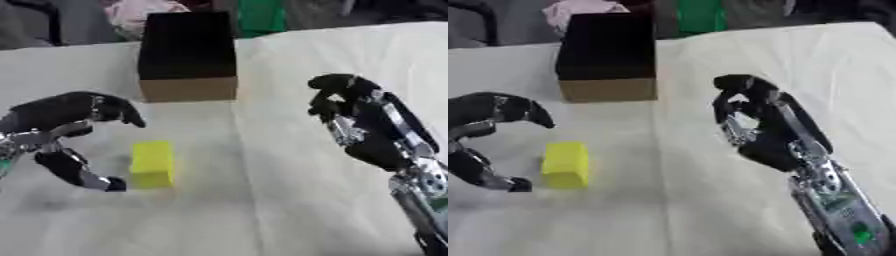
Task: Pick up objects on the table and place them in the box.
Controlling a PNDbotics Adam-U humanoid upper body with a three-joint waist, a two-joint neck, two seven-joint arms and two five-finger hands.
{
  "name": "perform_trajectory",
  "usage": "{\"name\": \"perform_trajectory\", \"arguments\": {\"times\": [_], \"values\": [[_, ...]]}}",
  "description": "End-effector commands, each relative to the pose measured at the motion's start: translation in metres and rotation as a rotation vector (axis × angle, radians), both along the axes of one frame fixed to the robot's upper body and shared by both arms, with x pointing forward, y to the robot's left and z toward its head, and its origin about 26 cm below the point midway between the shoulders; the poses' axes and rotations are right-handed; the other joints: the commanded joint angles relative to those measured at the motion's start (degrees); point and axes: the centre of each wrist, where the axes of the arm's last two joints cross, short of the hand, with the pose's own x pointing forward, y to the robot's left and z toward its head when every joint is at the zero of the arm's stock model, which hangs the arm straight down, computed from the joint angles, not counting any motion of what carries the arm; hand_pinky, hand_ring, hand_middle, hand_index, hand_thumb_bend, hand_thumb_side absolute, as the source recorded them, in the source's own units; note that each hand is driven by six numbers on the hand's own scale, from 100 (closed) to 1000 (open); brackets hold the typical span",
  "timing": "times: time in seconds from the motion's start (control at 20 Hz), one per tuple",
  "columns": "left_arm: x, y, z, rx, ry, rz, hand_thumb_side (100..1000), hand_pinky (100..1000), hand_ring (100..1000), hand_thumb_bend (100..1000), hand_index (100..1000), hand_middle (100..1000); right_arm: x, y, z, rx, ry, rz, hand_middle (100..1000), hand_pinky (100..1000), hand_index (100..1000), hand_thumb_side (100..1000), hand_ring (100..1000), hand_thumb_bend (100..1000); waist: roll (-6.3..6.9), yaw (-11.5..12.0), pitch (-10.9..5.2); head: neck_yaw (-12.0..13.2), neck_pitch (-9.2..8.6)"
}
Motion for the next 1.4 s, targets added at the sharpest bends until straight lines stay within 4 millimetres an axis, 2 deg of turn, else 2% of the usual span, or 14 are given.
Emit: {"name": "perform_trajectory", "arguments": {"times": [0.05, 0.4, 0.65, 1.4], "values": [[0.0, 0.001, 0.01, 0.023, -0.028, -0.009, 532, 796, 715, 677, 842, 738, 0.0, -0.002, 0.006, -0.009, -0.018, 0.006, 547, 650, 787, 367, 886, 131, -0.02, 0.0, -1.12, -0.2, -0.92], [0.001, -0.001, 0.005, 0.054, -0.024, -0.02, 559, 795, 671, 702, 844, 730, 0.0, -0.002, 0.006, -0.009, -0.018, 0.008, 547, 650, 788, 367, 886, 130, 0.0, 0.0, -1.18, -0.4, -1.12], [0.004, -0.004, 0.0, 0.058, -0.031, -0.011, 514, 782, 662, 681, 839, 712, 0.0, -0.001, 0.006, -0.008, -0.017, 0.008, 547, 651, 788, 367, 886, 131, -0.02, -0.1, -1.21, -0.5, -1.15], [0.031, -0.021, -0.021, 0.022, -0.054, 0.032, 469, 775, 652, 637, 833, 700, 0.0, 0.001, 0.005, -0.005, -0.013, 0.019, 547, 651, 788, 372, 886, 129, -0.38, -0.6, -1.27, -0.8, -1.3]]}}
